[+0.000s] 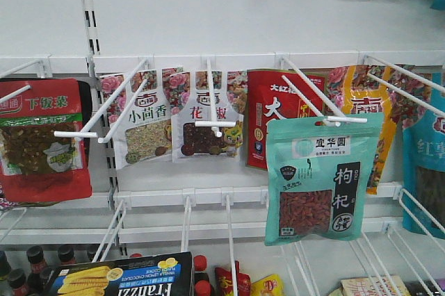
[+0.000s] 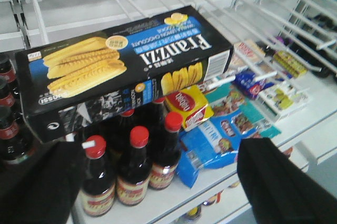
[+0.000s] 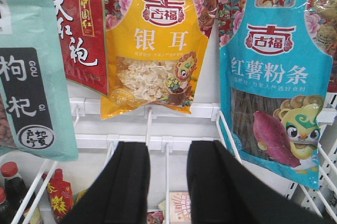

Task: Pick snacks and fruit into basket
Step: 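Close the left gripper on the Franzzi box and lift it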

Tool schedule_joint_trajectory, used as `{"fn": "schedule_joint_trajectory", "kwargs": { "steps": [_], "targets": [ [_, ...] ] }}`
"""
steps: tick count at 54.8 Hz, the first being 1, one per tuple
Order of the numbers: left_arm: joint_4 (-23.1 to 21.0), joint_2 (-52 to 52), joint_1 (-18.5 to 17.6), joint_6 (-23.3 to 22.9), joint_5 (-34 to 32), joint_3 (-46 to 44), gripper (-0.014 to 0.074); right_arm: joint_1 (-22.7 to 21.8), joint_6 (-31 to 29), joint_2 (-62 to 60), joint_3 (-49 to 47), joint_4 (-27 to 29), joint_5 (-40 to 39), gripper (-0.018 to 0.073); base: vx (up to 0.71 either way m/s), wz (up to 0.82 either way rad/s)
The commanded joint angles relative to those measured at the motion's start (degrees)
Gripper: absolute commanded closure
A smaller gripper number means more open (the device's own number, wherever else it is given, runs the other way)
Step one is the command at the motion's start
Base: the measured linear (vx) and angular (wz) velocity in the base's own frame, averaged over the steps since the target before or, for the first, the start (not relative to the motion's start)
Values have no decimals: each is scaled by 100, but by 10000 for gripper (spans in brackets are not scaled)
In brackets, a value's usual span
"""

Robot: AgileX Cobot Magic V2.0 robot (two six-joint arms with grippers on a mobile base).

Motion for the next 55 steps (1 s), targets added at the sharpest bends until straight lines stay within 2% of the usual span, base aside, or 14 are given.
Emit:
{"fn": "schedule_joint_trajectory", "kwargs": {
  "steps": [1,5,9,13,16,22,25,29,33,38,43,52,55],
  "targets": [
    [1066,34,-153,-1409,-732,-39,-59,12,-47,29,-198,-51,-468,321,0,0],
    [1831,34,-186,-2481,-815,68,-55,12,-47,29,-198,-51,-468,332,0,0],
    [2580,144,-186,-3273,-820,165,-50,12,-47,29,-198,-51,-468,333,0,0],
    [3209,323,-186,-3816,-831,208,-48,12,-47,29,-198,-51,-467,332,0,0],
    [3474,523,-186,-4105,-866,208,-48,12,-47,29,-198,-51,-467,332,0,0],
    [3835,925,-186,-4259,-1114,202,-46,12,-47,29,-198,-51,-467,332,0,0],
    [3903,1121,-186,-4112,-1159,202,-41,12,-47,29,-198,-51,-467,332,0,0],
    [3891,1296,-186,-3685,-1177,181,-39,12,-47,29,-198,-51,-467,332,0,0],
    [3867,1400,-186,-3055,-1164,174,-36,12,-47,29,-198,-51,-467,332,0,0],
    [3413,1405,-180,-1742,-1153,174,-31,12,-47,29,-198,-51,-467,332,0,0],
    [2916,1398,-180,-1,-1138,174,-27,12,-47,29,-198,-51,-467,332,0,0],
    [2036,1398,-180,3729,-1016,174,-20,12,-47,29,-198,-51,-467,332,0,0],
    [1719,1398,-180,4759,-1016,174,-13,12,-47,29,-198,-51,-467,332,0,0]
  ]
}}
